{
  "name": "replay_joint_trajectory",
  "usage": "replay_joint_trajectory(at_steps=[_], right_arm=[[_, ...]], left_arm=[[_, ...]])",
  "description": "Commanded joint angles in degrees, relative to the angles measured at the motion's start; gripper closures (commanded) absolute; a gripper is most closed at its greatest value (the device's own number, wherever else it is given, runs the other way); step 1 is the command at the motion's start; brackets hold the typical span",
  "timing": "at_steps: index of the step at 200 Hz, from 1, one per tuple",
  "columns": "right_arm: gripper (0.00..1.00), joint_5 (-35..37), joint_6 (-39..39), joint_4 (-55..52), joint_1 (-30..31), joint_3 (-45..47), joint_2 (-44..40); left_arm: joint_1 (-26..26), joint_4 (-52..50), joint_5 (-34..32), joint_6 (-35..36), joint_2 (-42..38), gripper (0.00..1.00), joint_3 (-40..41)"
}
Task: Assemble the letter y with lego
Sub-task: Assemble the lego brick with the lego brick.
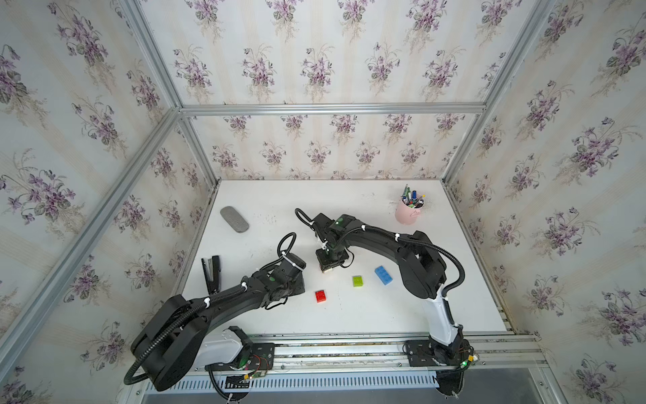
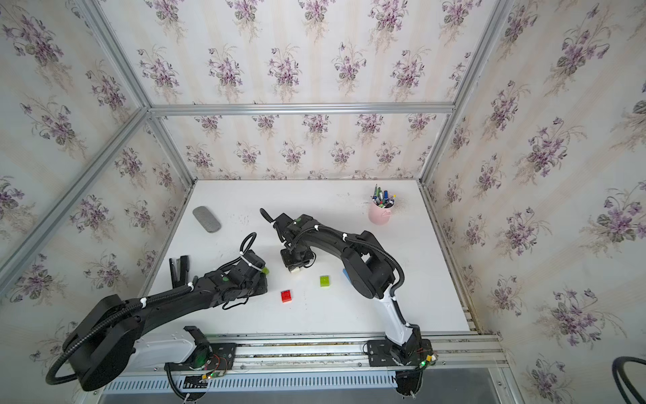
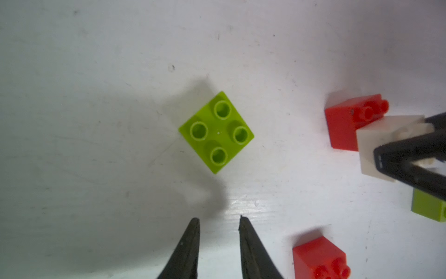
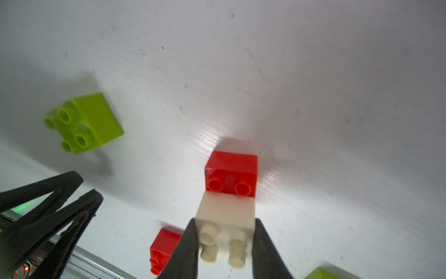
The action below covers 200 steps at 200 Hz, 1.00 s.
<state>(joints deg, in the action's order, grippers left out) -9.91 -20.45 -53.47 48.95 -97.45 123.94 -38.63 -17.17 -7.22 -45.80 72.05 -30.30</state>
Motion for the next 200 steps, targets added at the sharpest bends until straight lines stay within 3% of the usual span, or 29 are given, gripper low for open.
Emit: replay_joint_trajectory(at_steps=[1,142,200], right_arm=[[0.82,5.34,2.03,-4.9,-0.44,0.12,2.74],[0.86,5.34,4.68,-6.22,-2.32,-1.19,7.09],[0.87,4.96,4.04,-4.72,-4.14,-1.25,4.16]], left_arm=[[0.05,0.46,-1.47,-1.32,-0.68,0.69,0.39],[0.05,0.56,-1.48,-1.37,-1.99,0.69,1.37],[0.05,0.38,-1.48,-1.44,-1.68,0.69,0.79]])
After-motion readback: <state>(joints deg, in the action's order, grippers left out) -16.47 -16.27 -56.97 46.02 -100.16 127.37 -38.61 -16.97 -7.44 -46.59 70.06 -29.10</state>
